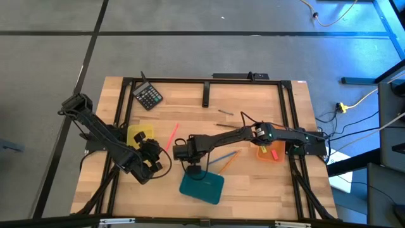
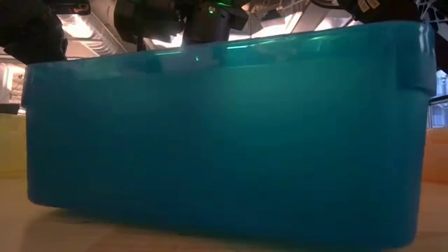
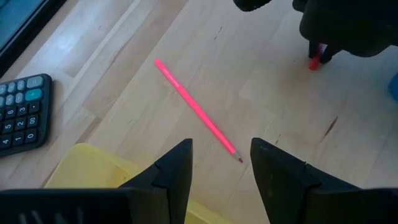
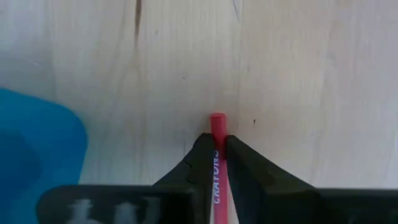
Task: Sort crayons/erasers/pens/pencils in bins
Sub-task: Put the red crayon into the blue bin
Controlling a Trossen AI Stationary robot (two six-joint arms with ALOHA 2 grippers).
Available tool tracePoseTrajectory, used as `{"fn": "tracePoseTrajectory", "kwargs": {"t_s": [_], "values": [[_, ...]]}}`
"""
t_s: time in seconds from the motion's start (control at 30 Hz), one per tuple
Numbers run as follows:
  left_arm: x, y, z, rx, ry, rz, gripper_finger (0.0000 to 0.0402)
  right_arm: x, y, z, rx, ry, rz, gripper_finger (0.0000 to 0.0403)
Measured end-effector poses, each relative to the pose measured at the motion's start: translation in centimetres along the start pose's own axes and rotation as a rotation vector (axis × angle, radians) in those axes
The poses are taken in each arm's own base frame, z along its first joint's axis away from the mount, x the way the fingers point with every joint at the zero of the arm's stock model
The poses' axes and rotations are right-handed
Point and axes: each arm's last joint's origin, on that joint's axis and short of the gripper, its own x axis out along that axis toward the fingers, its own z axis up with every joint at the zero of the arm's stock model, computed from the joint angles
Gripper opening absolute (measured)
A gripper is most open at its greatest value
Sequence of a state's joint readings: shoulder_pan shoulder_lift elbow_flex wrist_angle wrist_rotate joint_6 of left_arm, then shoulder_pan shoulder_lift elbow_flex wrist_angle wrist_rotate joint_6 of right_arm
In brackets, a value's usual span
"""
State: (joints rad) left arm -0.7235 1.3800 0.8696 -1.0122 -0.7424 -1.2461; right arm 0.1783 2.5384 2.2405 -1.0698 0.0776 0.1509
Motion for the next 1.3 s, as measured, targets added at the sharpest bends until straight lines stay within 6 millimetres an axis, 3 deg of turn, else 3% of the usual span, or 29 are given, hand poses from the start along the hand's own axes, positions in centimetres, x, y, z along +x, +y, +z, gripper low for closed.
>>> {"fn": "tracePoseTrajectory", "kwargs": {"t_s": [0.13,0.27,0.47,0.7,0.8,0.97,1.13,1.3], "values": [[0.0,0.0,0.0,0.0,0.0,0.0,0.0156,-0.2,0.0,0.0,0.0,-0.002,0.007,0.001],[0.0,0.0,0.0,0.0,0.0,0.0,0.0156,-0.9,0.9,0.2,-0.044,-0.017,0.02,0.0011],[0.0,0.0,0.0,0.0,0.0,0.0,0.0156,-4.2,3.1,0.8,-0.132,-0.103,0.041,0.0008],[-0.2,-0.1,-0.2,0.01,-0.001,-0.006,0.0156,-7.8,3.5,0.1,-0.135,-0.139,-0.137,0.0023],[-0.2,-0.1,-0.2,0.008,-0.001,-0.008,0.0156,-7.4,2.7,-0.4,-0.099,-0.078,-0.198,0.0037],[-0.2,-0.1,-0.2,0.005,0.008,-0.016,0.0156,-5.2,2.0,-1.0,-0.069,-0.012,-0.201,0.0035],[-0.2,-0.2,-0.2,0.004,0.022,-0.021,0.0156,-2.6,3.1,-1.5,-0.109,-0.008,-0.03,0.0016],[-0.2,-0.2,-0.2,0.0,0.022,-0.023,0.0156,-2.4,5.2,-1.4,-0.186,-0.056,0.123,0.001]]}}
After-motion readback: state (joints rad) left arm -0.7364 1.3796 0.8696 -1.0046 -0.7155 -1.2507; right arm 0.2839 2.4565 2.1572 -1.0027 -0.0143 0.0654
